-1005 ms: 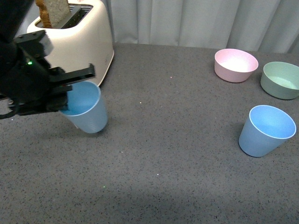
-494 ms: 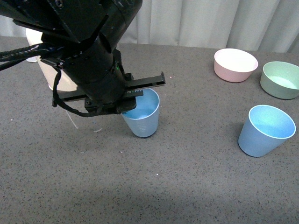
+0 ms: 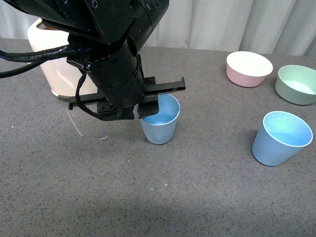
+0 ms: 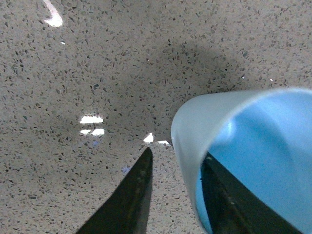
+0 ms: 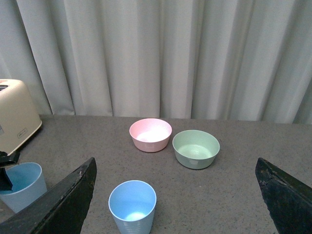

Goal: Stack blue cups with both arms

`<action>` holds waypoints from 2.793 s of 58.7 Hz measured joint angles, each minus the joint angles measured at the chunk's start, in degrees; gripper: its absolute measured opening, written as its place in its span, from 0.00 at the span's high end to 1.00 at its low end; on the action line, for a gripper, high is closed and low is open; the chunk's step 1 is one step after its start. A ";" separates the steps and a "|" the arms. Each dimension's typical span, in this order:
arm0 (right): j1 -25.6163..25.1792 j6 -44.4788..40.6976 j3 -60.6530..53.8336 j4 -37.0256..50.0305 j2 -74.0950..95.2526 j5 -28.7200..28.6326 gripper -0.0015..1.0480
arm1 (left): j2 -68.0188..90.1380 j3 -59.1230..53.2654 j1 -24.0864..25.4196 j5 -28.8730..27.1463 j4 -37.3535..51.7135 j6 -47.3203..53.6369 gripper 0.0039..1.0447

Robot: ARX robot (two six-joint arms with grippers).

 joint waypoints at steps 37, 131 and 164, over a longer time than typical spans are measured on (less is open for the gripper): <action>0.00 0.02 0.00 0.00 0.00 0.04 0.09 | -15.76 -42.29 7.26 -13.70 85.44 28.41 0.63; 0.00 0.00 0.00 0.00 0.00 0.00 0.09 | -99.23 -72.76 27.06 5.68 38.01 31.93 0.97; 0.00 0.02 0.00 0.00 0.00 0.00 0.09 | -113.31 -72.76 27.06 5.68 23.50 31.93 0.97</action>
